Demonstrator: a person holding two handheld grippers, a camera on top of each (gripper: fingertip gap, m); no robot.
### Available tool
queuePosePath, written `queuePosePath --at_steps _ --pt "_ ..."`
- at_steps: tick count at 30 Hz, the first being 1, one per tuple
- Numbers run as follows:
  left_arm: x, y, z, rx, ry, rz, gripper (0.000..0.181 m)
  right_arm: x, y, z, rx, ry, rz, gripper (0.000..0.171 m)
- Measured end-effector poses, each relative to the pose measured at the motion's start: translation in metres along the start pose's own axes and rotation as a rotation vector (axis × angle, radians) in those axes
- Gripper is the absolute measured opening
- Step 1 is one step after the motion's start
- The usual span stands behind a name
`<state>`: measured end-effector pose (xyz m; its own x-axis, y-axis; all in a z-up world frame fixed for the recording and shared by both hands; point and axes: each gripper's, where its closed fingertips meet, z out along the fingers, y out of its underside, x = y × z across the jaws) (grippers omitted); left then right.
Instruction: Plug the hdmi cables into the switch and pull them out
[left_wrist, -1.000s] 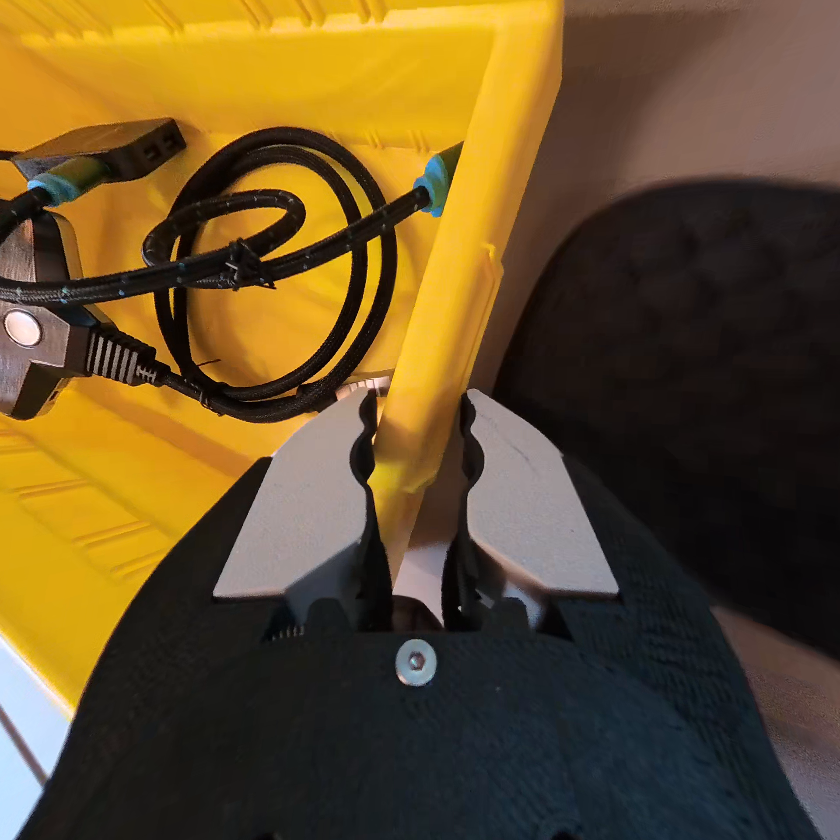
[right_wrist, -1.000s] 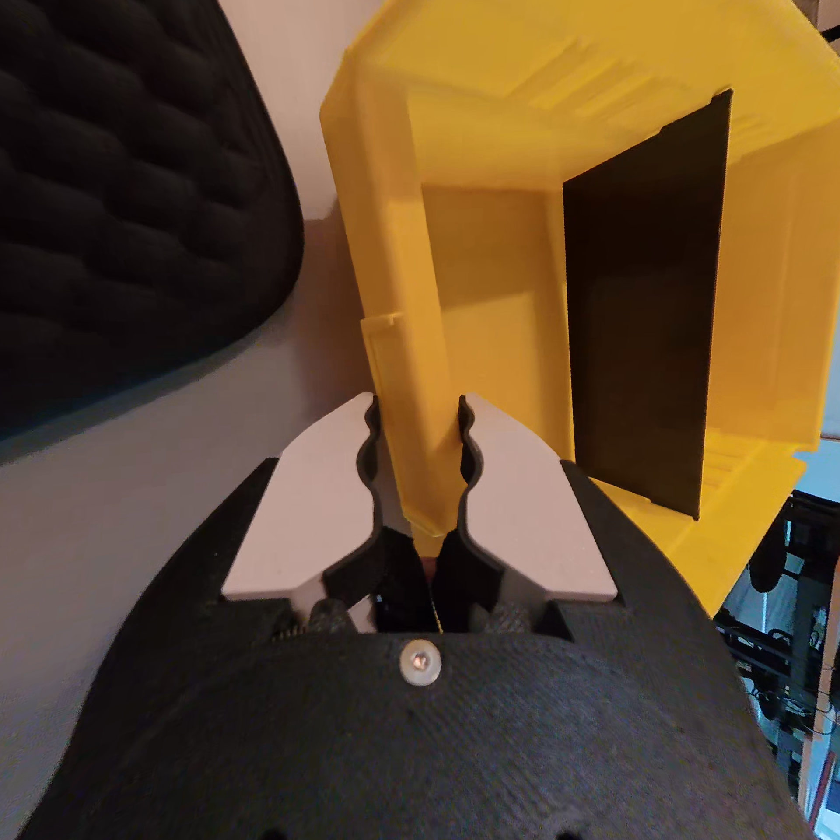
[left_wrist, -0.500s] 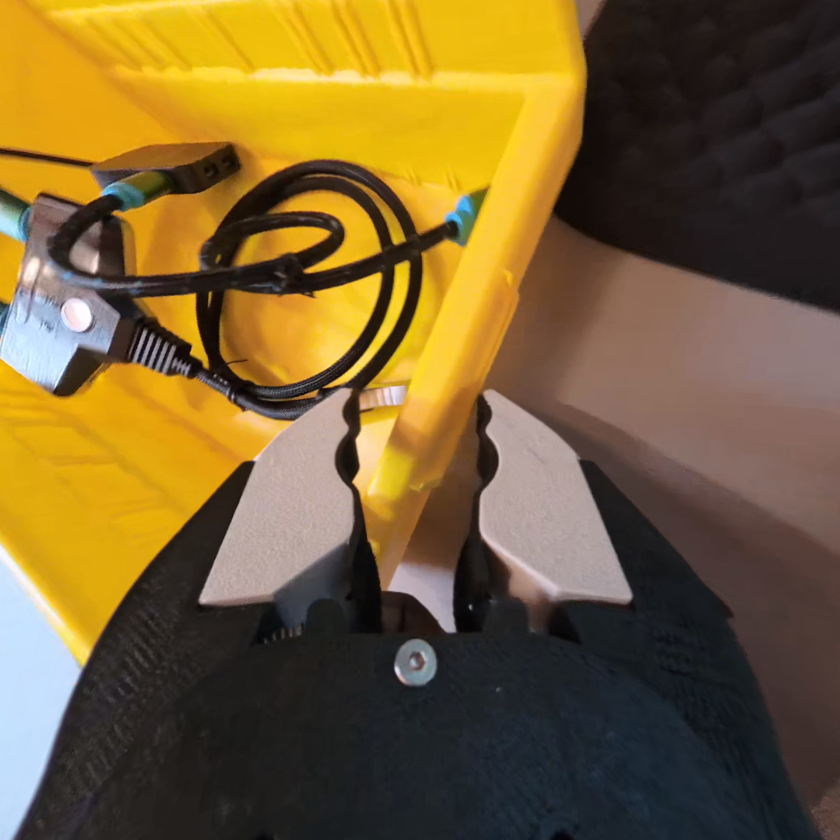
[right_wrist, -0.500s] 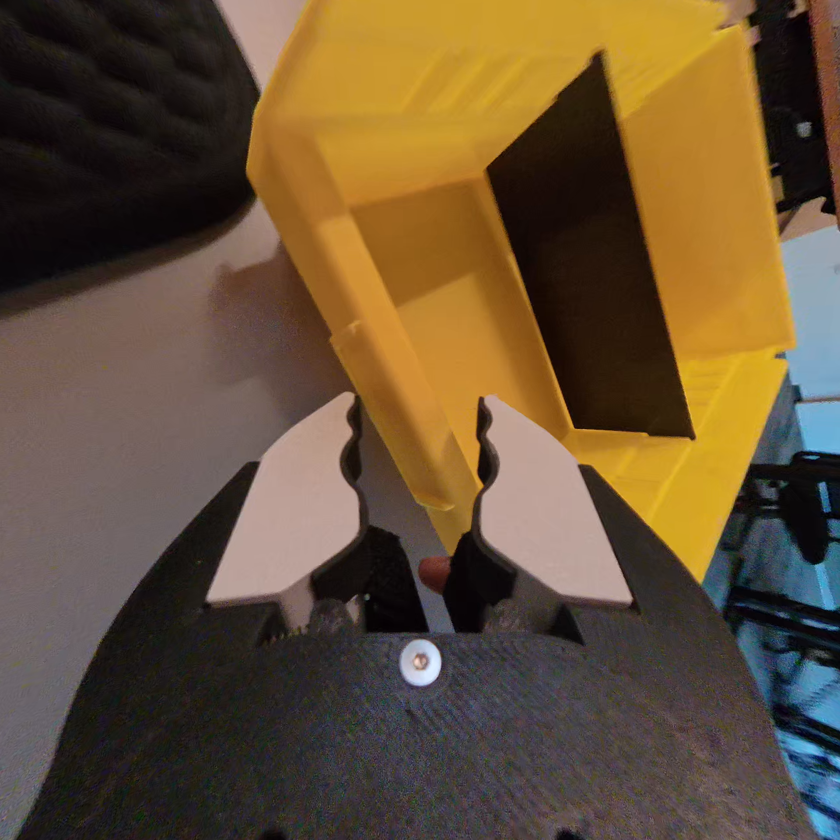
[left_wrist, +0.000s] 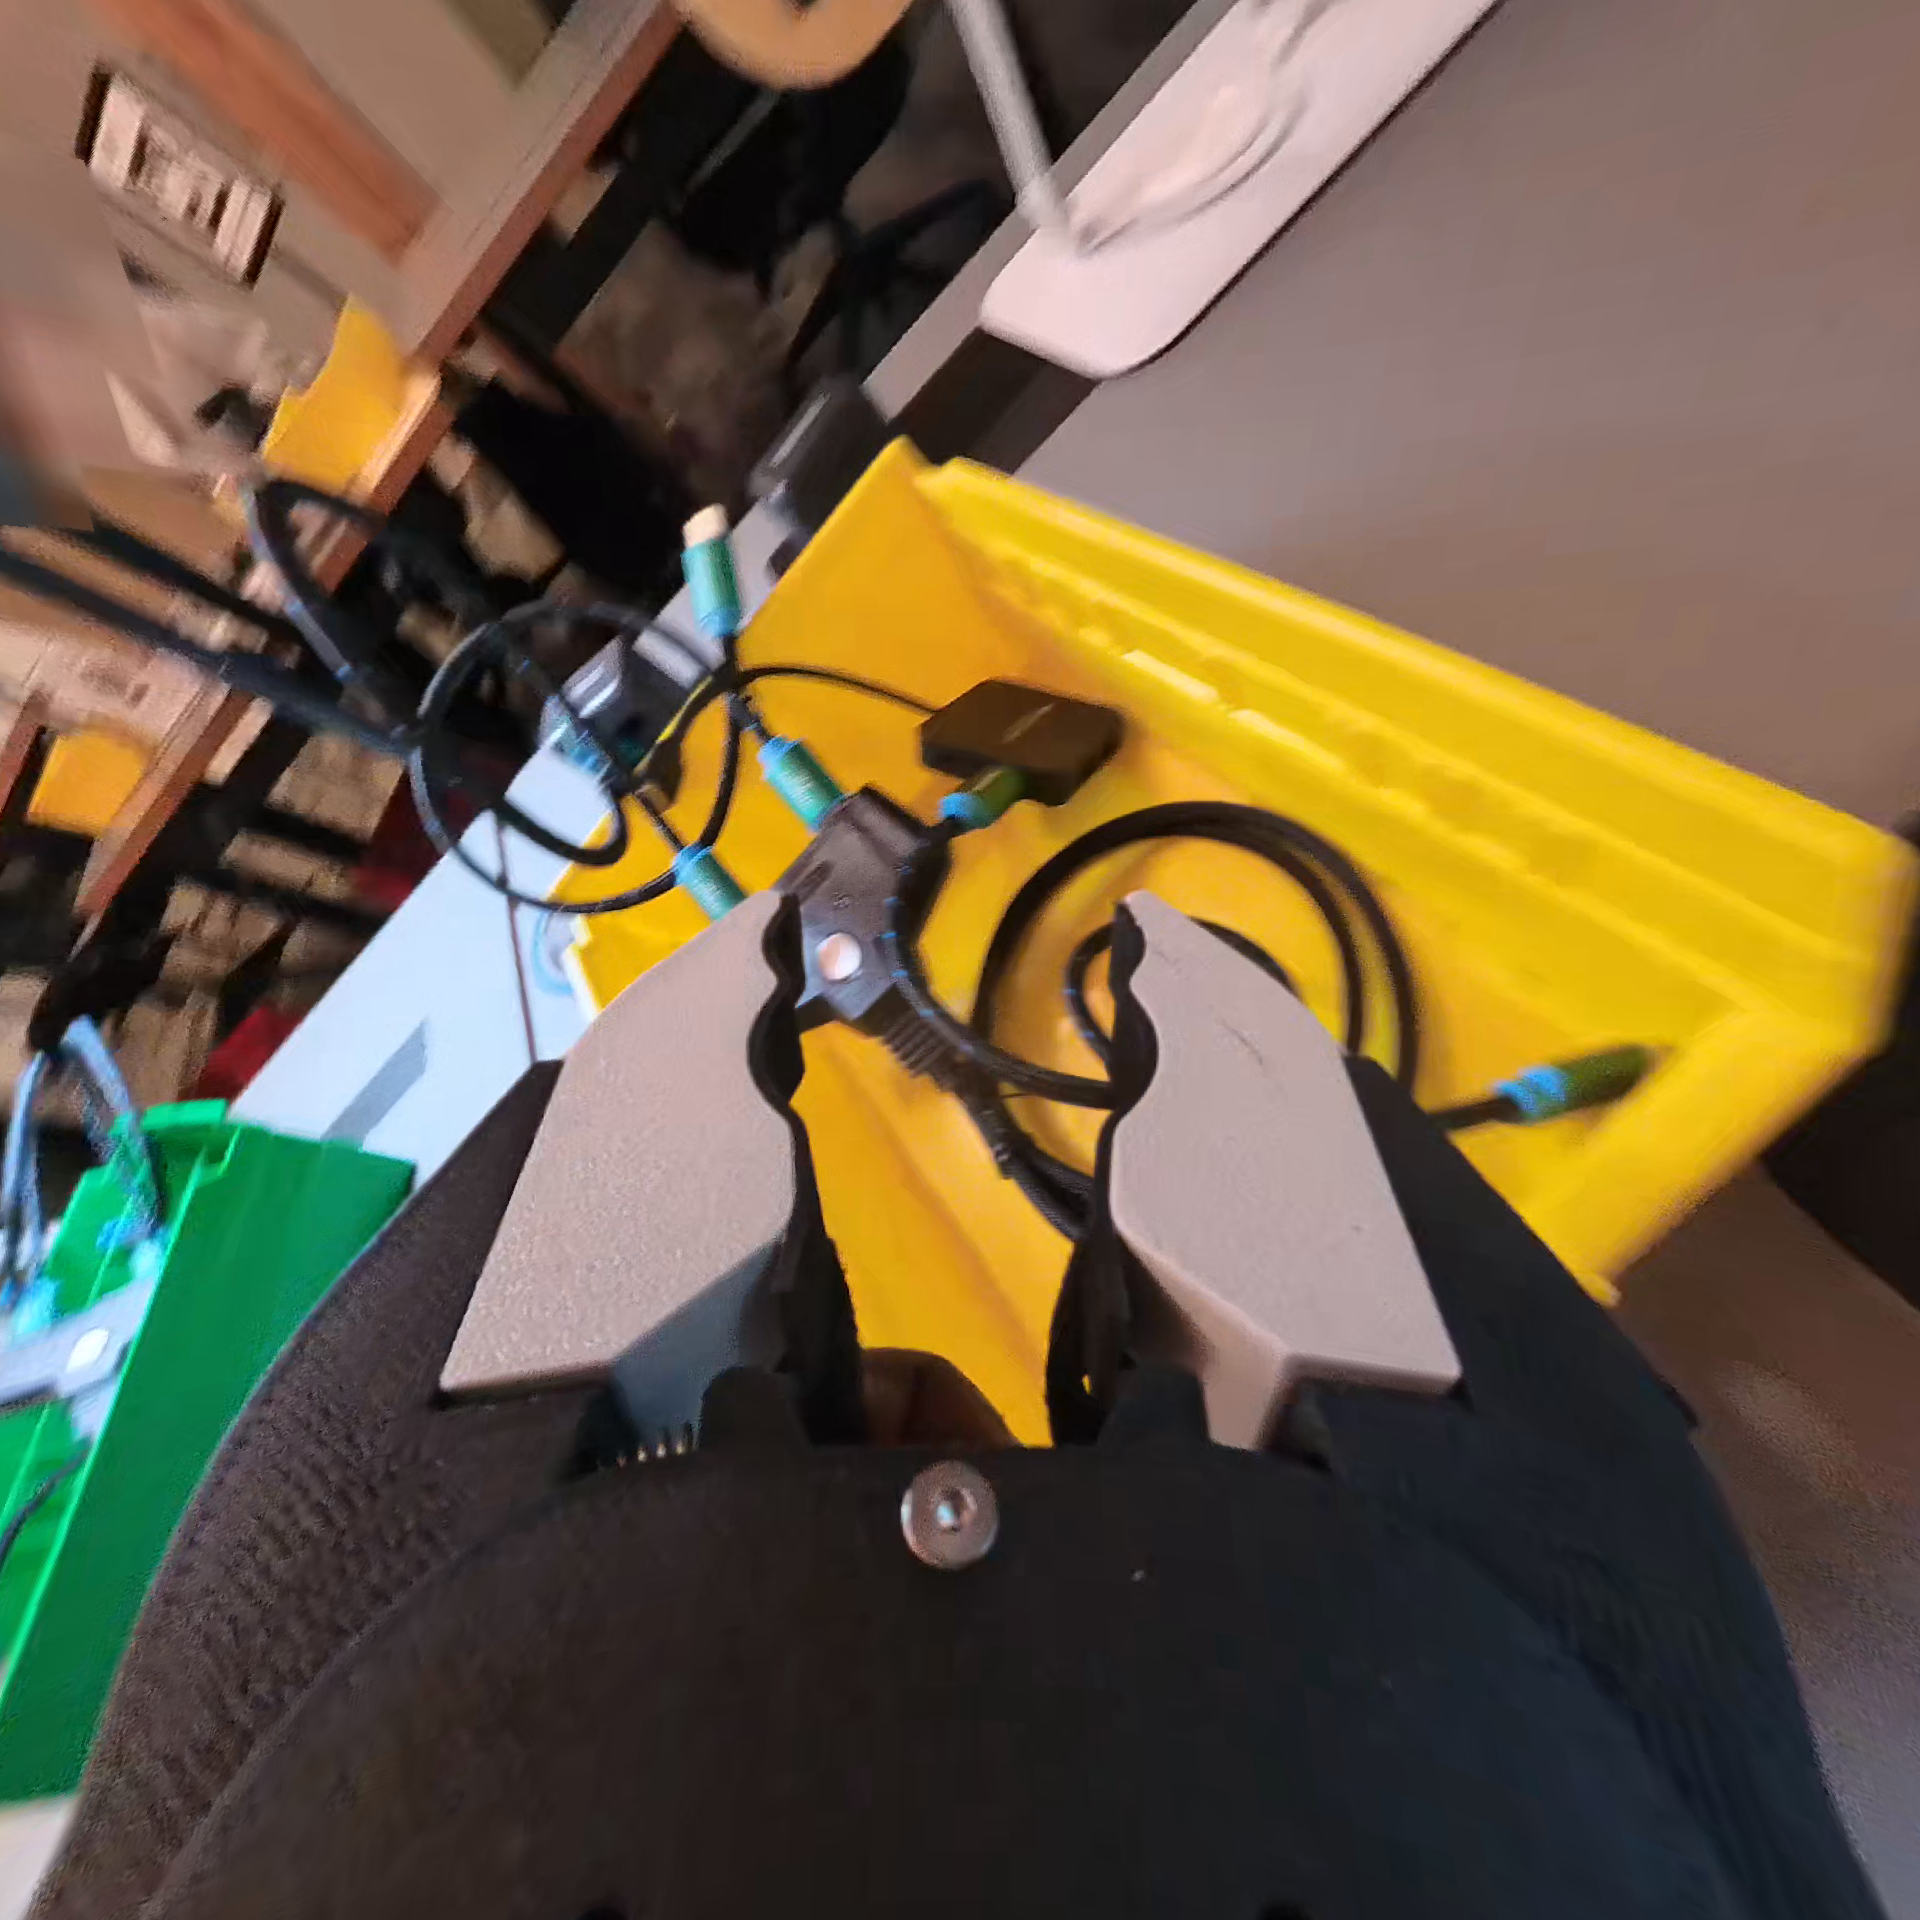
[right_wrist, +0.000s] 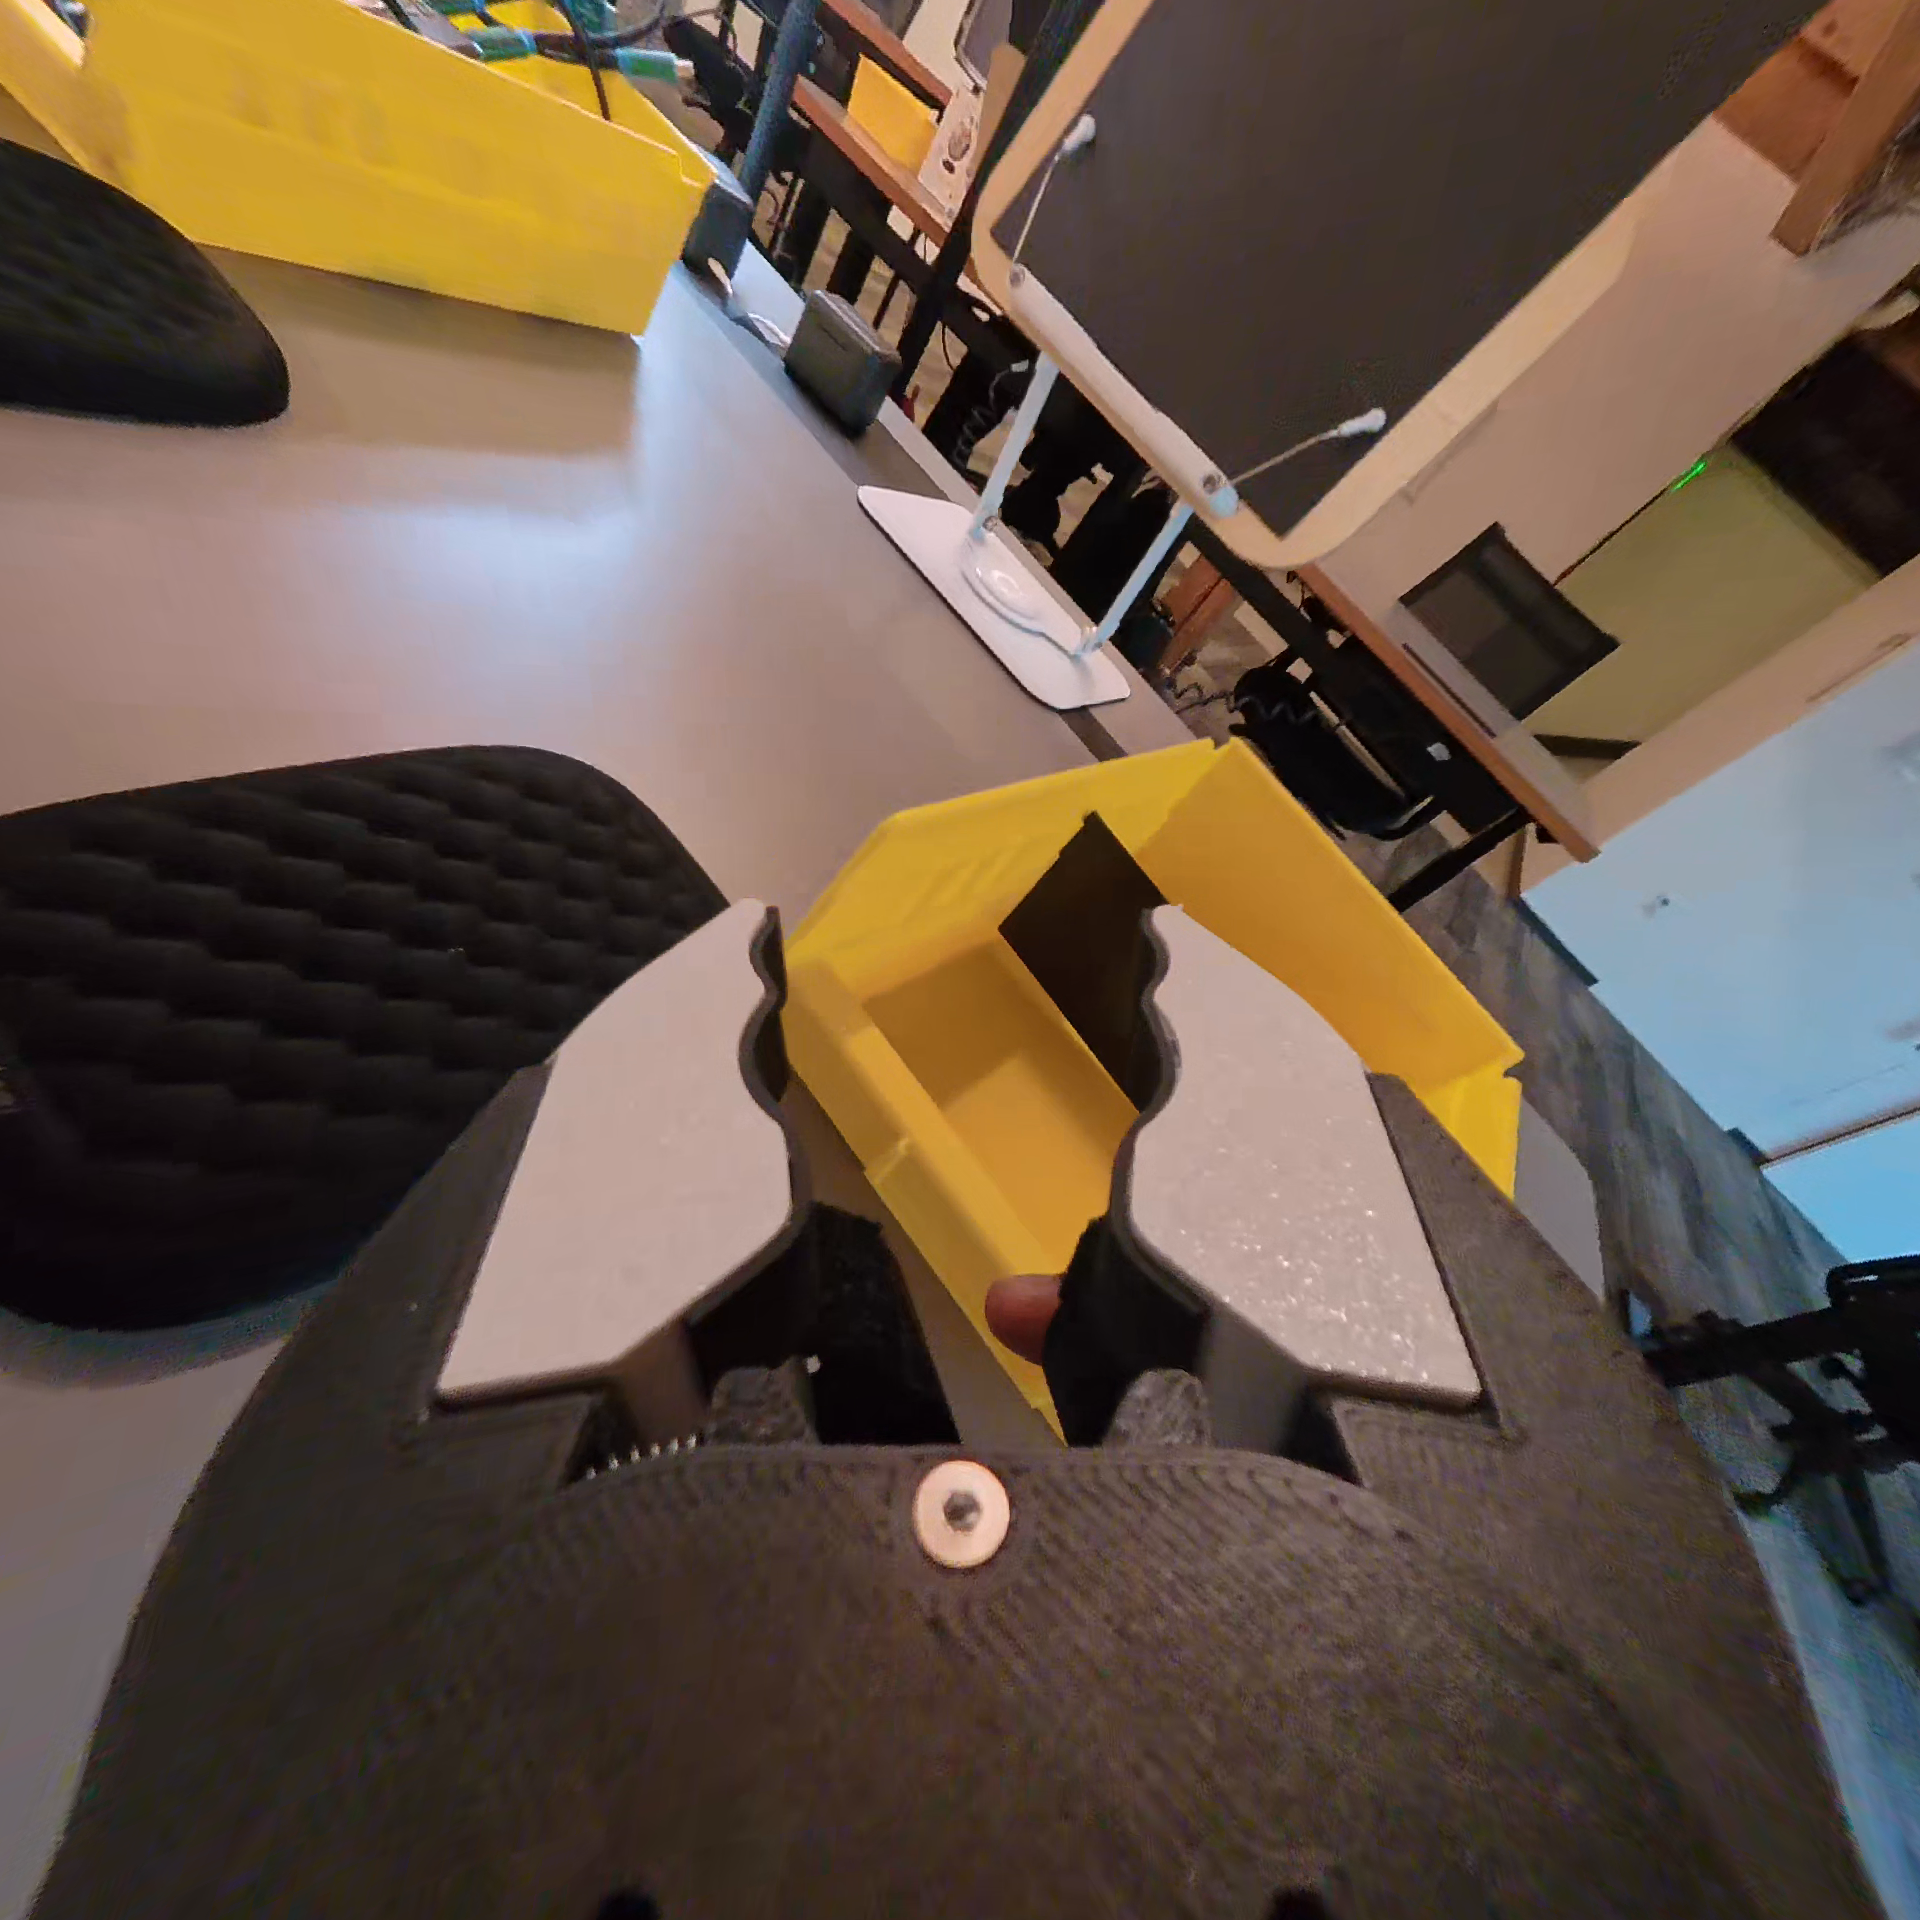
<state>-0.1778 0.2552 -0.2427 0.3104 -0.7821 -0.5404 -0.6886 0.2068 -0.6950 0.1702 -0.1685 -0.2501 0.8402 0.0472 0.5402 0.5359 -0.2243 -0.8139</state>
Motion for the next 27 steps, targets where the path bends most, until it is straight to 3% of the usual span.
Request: queuePosePath --at_steps 2,4,6,9,14,27 --pt "-0.017 0.007 0.017 -0.089 -0.034 -0.116 0.049 -0.004 -0.006 -0.003 0.010 0.012 -0.033 0.063" --pt "-0.017 0.020 0.035 -0.187 0.043 -0.244 0.049 -0.004 -0.013 -0.004 0.029 0.029 -0.060 0.060" --pt "-0.016 0.039 0.052 -0.296 0.079 -0.306 0.048 -0.006 -0.020 -0.004 0.052 0.023 -0.064 0.059" --pt "-0.014 0.056 0.068 -0.368 0.099 -0.342 0.033 -0.012 -0.025 -0.003 0.054 0.013 -0.084 0.058" --pt "-0.012 0.030 0.061 -0.204 0.091 -0.339 0.006 -0.021 -0.029 0.007 0.046 -0.012 -0.101 0.057" --pt "-0.039 -0.096 -0.049 0.347 -0.077 -0.281 0.006 -0.068 -0.070 0.041 0.123 -0.086 -0.149 0.060"
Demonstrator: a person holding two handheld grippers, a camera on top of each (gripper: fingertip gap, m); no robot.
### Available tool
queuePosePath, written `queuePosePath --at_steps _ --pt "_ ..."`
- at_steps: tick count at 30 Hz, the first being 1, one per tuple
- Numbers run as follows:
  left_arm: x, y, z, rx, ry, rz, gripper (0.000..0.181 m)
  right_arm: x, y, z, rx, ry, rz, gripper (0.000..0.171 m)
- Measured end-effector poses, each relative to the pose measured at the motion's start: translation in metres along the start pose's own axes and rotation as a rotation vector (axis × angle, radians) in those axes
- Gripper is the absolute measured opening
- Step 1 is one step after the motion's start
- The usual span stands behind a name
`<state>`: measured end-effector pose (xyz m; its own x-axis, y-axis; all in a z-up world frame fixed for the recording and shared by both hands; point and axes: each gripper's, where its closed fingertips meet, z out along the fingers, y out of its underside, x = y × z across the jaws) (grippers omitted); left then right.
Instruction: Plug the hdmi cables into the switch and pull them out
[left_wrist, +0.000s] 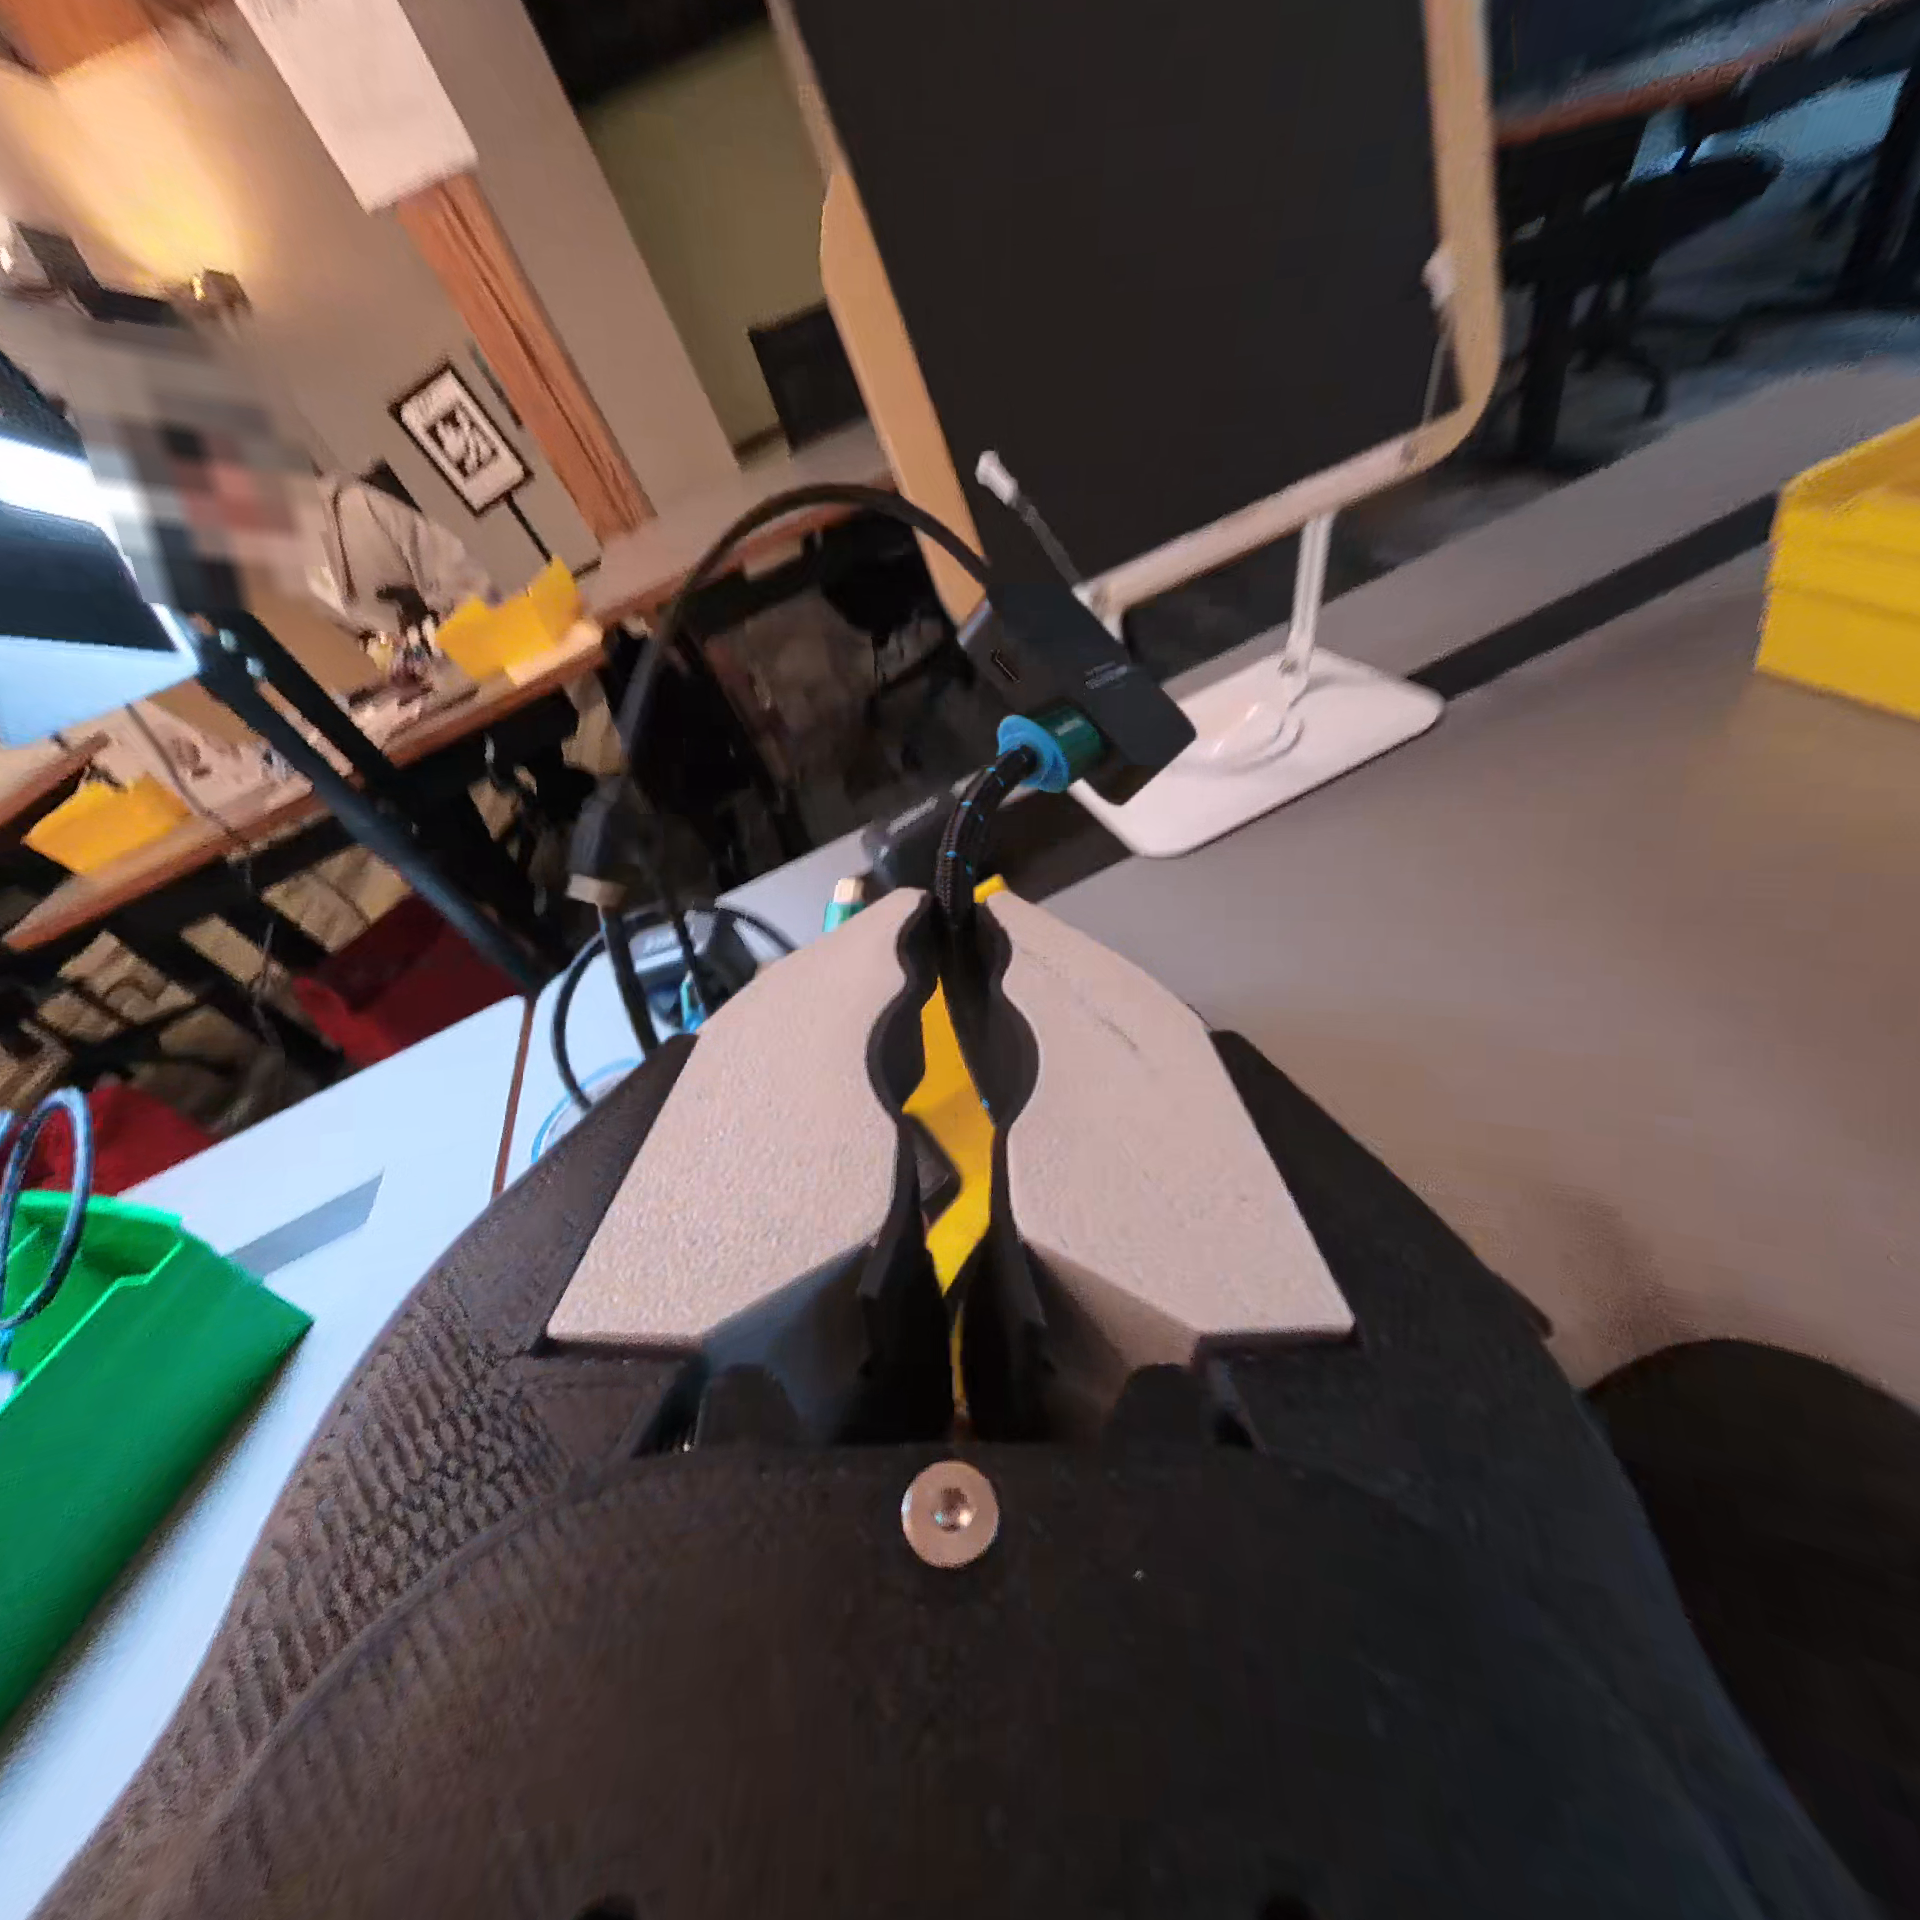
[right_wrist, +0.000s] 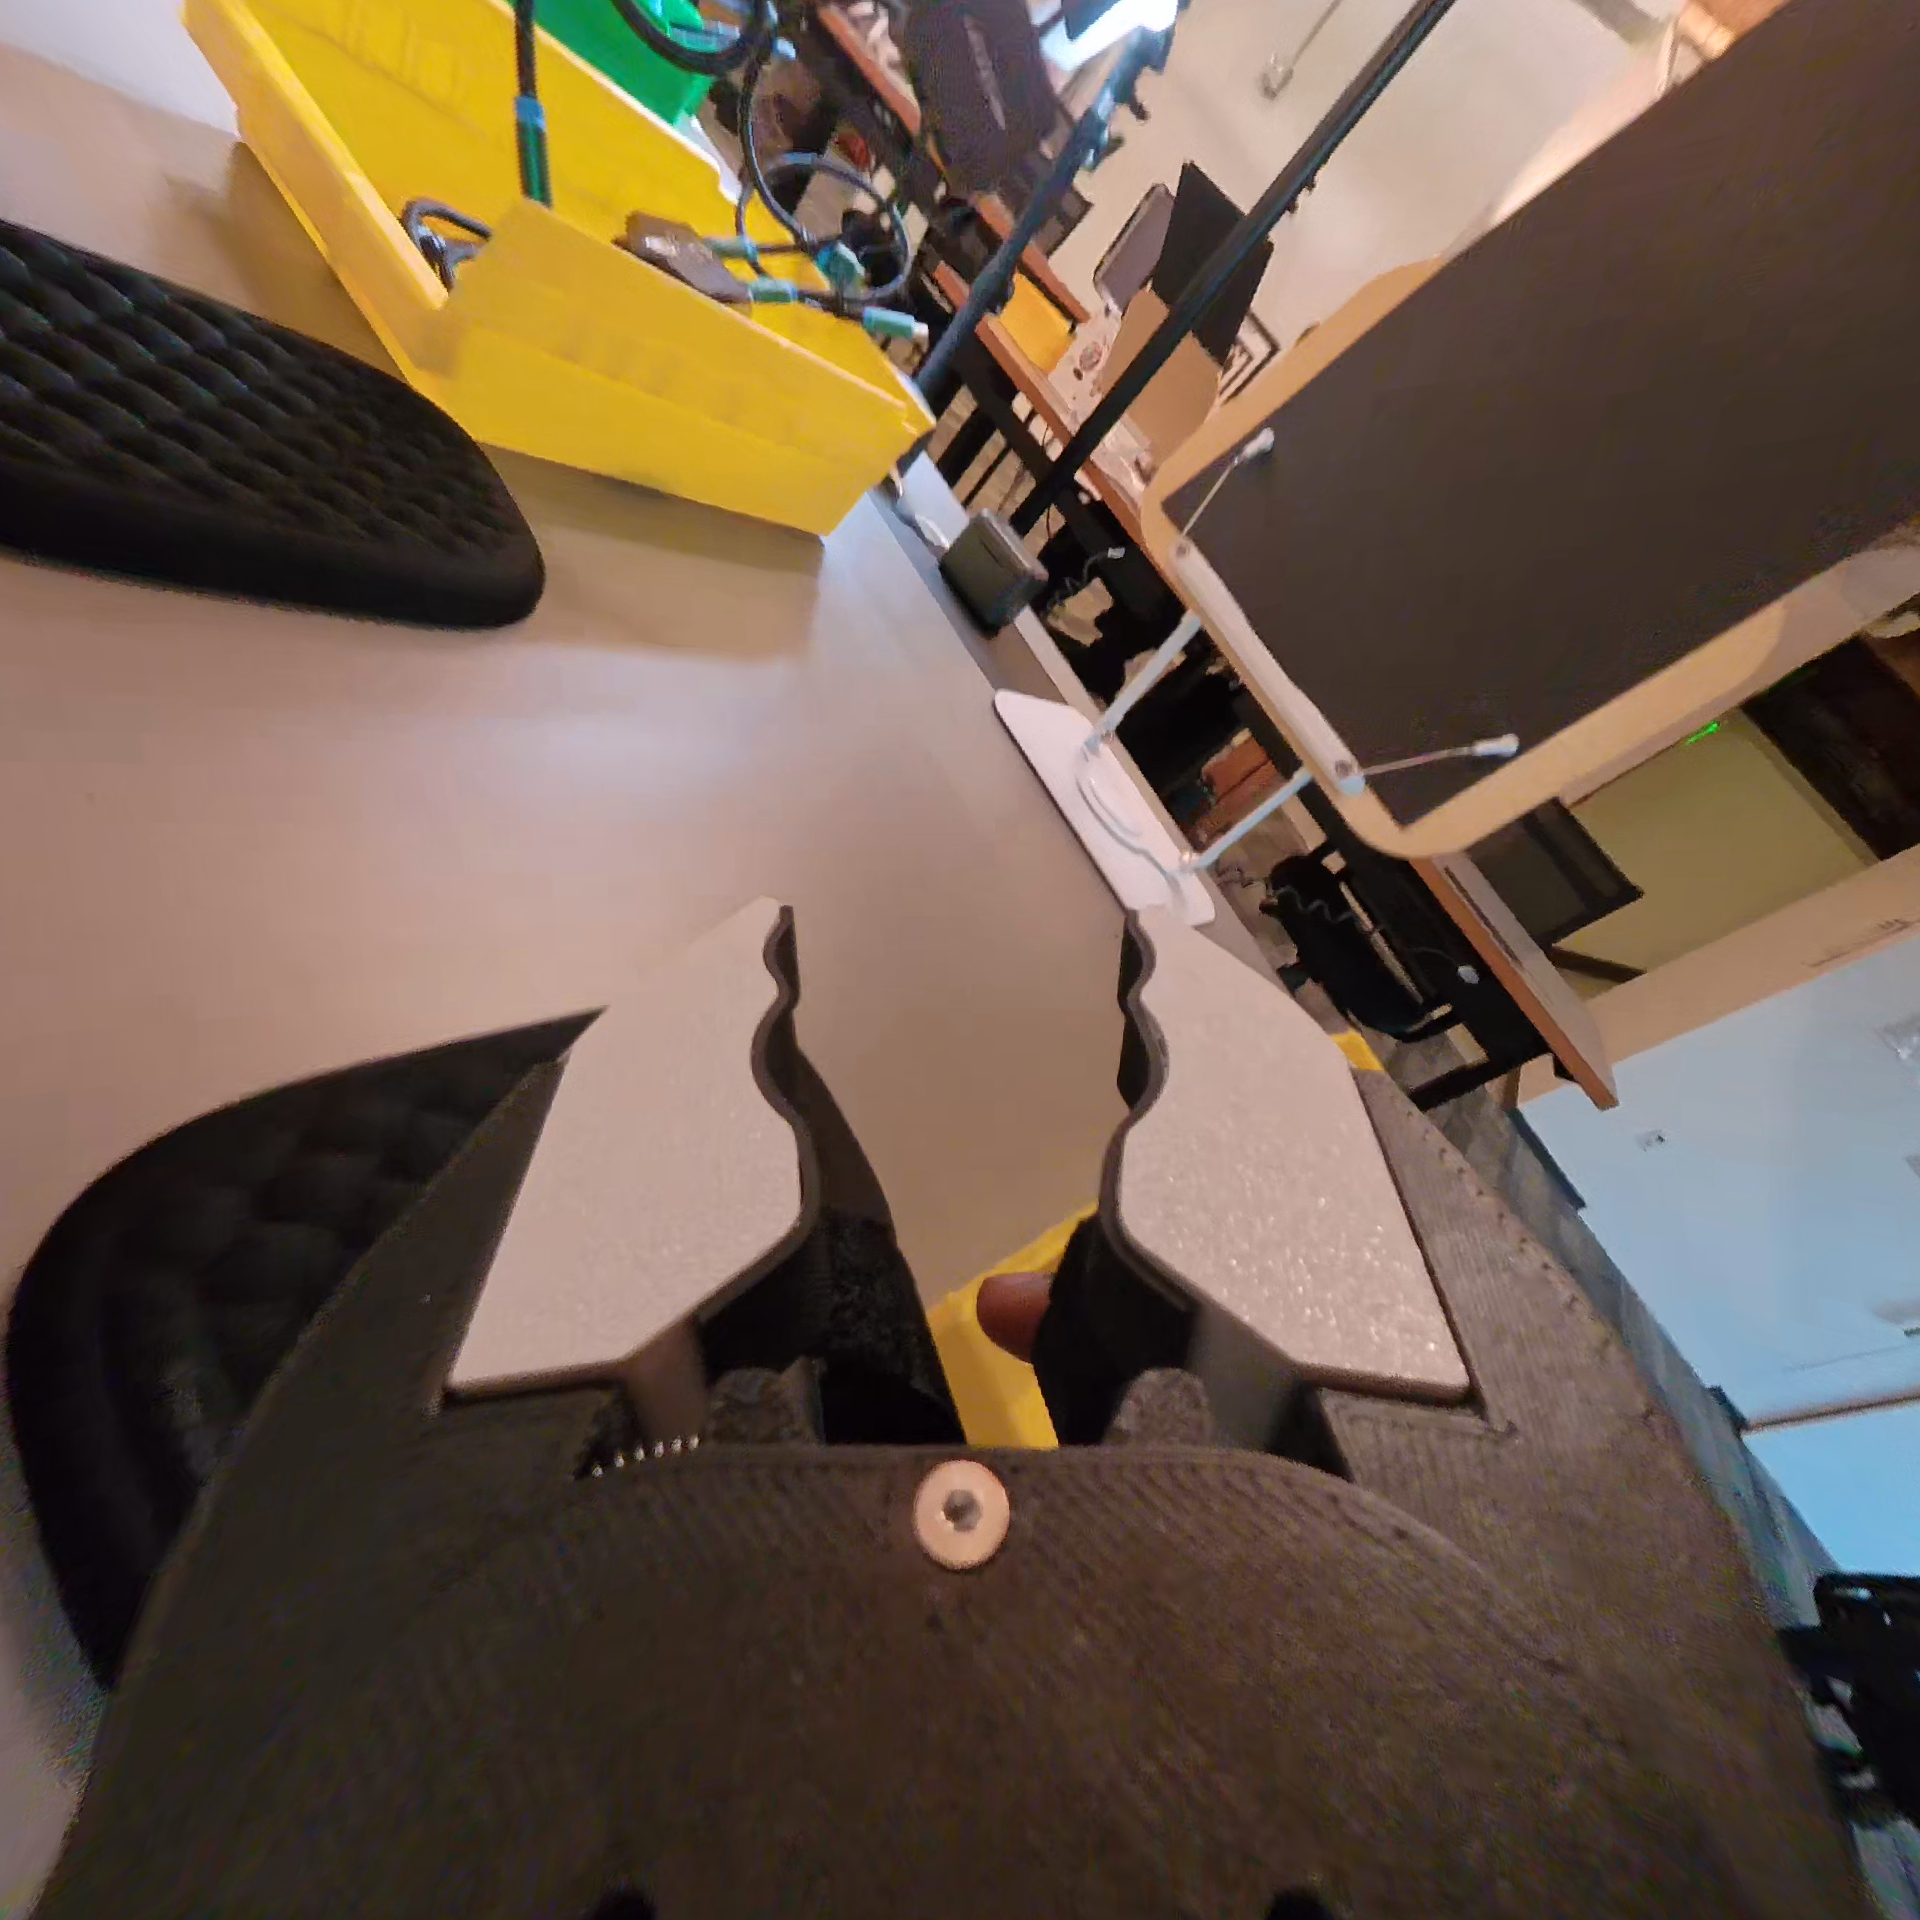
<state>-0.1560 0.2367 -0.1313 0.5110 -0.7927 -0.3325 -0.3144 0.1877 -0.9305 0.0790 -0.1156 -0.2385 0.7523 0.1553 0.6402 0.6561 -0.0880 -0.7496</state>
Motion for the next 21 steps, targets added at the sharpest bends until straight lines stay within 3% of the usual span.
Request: queuePosePath --at_steps 8,13,21 --pt "0.072 -0.077 -0.053 0.338 0.213 -0.171 0.006 0.003 -0.066 0.026 0.182 0.302 -0.230 0.061" --pt "0.132 -0.091 -0.065 0.407 0.391 -0.247 0.007 -0.006 -0.114 0.039 0.324 0.391 -0.274 0.060" --pt "0.214 -0.096 -0.076 0.458 0.686 -0.439 0.006 -0.001 -0.134 0.052 0.241 0.727 -0.569 0.058"
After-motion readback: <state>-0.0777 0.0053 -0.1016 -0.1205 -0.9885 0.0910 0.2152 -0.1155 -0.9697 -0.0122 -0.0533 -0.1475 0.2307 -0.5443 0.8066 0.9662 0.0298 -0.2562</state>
